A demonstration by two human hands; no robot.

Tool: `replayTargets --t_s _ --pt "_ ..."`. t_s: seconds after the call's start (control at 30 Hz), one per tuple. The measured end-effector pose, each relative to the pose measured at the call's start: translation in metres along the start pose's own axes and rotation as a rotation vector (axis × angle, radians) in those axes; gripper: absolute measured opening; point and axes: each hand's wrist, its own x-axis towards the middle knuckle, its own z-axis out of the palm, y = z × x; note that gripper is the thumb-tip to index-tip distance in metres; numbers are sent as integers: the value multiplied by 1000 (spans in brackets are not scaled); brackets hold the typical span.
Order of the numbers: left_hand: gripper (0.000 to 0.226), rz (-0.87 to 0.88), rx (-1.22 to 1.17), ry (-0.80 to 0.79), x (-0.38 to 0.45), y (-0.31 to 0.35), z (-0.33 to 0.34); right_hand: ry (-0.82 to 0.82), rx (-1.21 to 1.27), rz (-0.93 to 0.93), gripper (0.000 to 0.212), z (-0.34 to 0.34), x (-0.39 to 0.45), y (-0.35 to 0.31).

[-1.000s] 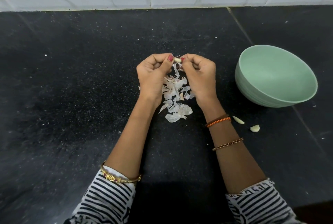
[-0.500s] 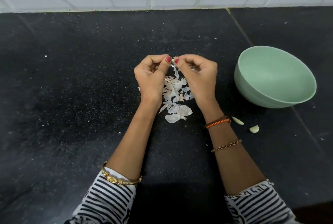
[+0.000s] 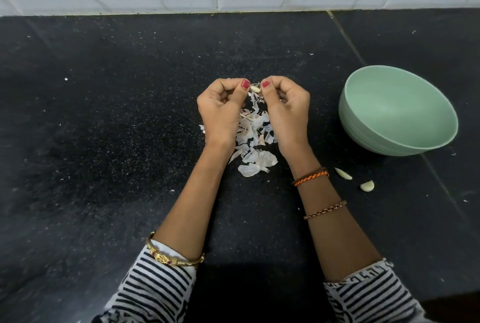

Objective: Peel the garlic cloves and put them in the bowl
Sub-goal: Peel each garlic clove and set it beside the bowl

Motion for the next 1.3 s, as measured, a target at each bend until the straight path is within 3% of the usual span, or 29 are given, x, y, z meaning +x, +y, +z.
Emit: replayTargets --t_s 0.23,0.37,0.6,0.67,0.87,1.0,1.13,1.2,1.3 --pt "16 82 120 62 3 -4 -4 -79 -156 -61 11 -5 1 5" --pt "5 133 220 38 1 -4 -4 -50 -239 -102 8 -5 1 8" --pt "7 207 302 2 2 -5 -7 -6 -281 -125 7 -4 1 9" --pt "13 146 240 -22 4 -4 -7 -8 -206 -90 8 -4 1 7" --pt "17 -247 -266 -181 5 4 -5 -4 80 103 17 -4 2 -1" --pt "20 -395 -439 -121 5 6 -2 18 77 106 17 -3 1 -3" --pt "17 -423 -459 -23 9 7 -6 286 145 -35 18 -8 6 0" --pt "18 -387 -401 -9 9 7 -7 240 15 -199 20 -11 6 1" --pt "18 -320 -299 -19 6 6 -5 22 -92 -329 15 -8 4 4"
